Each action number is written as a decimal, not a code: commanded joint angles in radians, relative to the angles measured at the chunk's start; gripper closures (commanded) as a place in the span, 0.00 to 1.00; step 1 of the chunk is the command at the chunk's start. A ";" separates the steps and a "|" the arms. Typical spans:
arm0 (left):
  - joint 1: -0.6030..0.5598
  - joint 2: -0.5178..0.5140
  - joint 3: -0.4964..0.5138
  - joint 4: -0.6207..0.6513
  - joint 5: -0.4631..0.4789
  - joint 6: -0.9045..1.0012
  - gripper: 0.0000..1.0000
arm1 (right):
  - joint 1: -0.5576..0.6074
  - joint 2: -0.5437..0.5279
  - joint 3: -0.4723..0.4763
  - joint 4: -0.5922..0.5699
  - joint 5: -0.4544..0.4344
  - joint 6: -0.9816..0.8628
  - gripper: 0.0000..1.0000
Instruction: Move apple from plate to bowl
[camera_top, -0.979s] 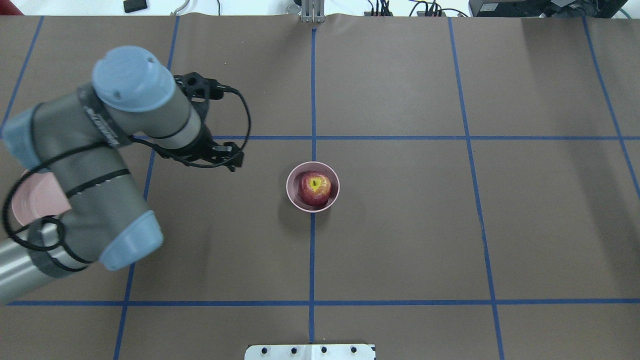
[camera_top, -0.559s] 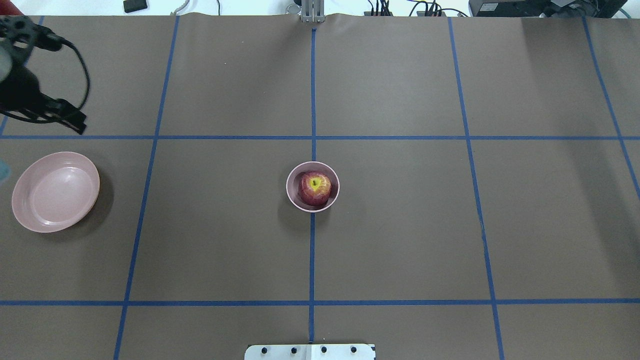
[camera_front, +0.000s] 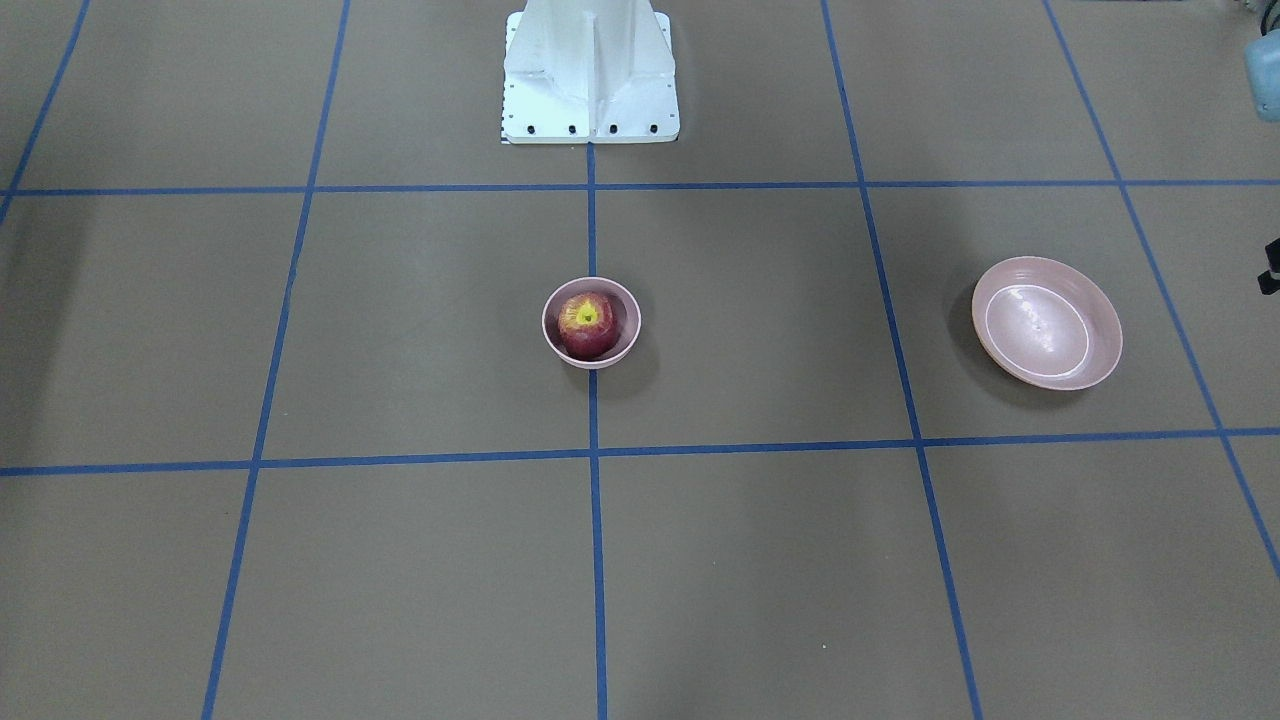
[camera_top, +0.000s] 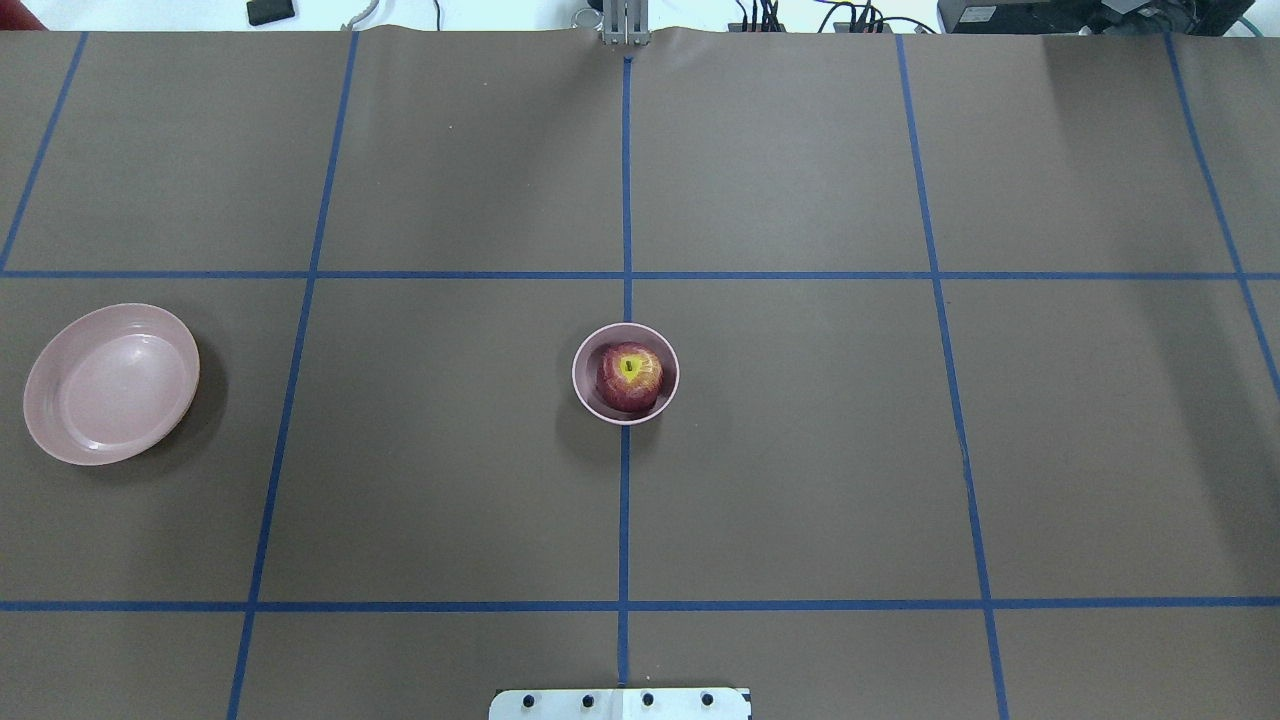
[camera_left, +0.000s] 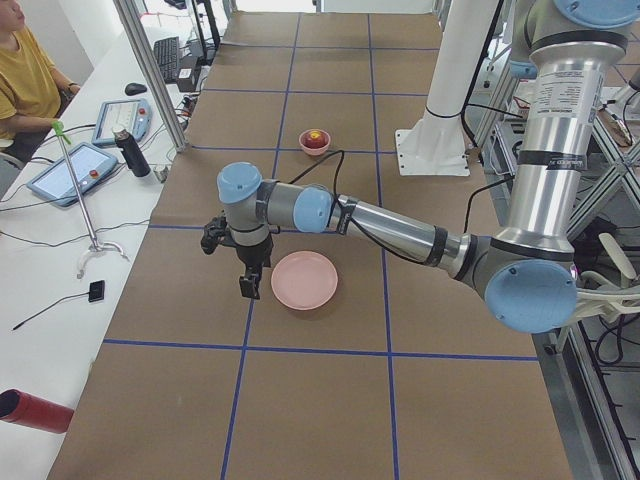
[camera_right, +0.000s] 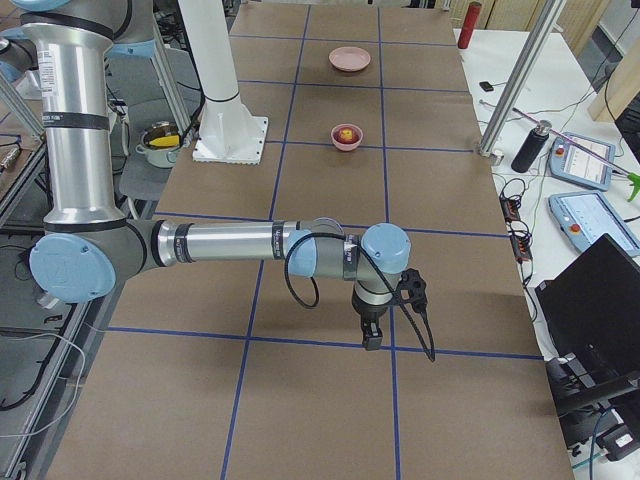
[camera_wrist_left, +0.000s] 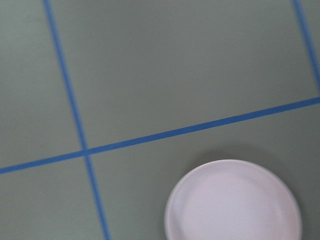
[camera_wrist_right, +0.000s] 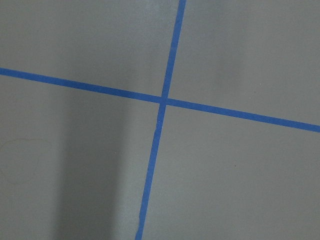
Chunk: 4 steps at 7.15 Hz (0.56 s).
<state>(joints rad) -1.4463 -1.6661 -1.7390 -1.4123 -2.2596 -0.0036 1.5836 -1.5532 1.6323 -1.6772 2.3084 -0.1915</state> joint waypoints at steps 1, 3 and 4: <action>-0.066 0.043 0.003 0.009 -0.023 0.126 0.02 | 0.001 -0.001 0.001 0.001 0.000 0.001 0.00; -0.068 0.043 0.009 -0.002 -0.075 0.131 0.02 | 0.001 -0.002 0.004 0.001 0.000 0.003 0.00; -0.068 0.043 0.021 -0.002 -0.074 0.125 0.02 | 0.001 -0.002 0.004 0.001 0.000 0.003 0.00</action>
<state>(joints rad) -1.5125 -1.6238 -1.7274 -1.4125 -2.3275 0.1221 1.5845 -1.5552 1.6360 -1.6766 2.3086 -0.1892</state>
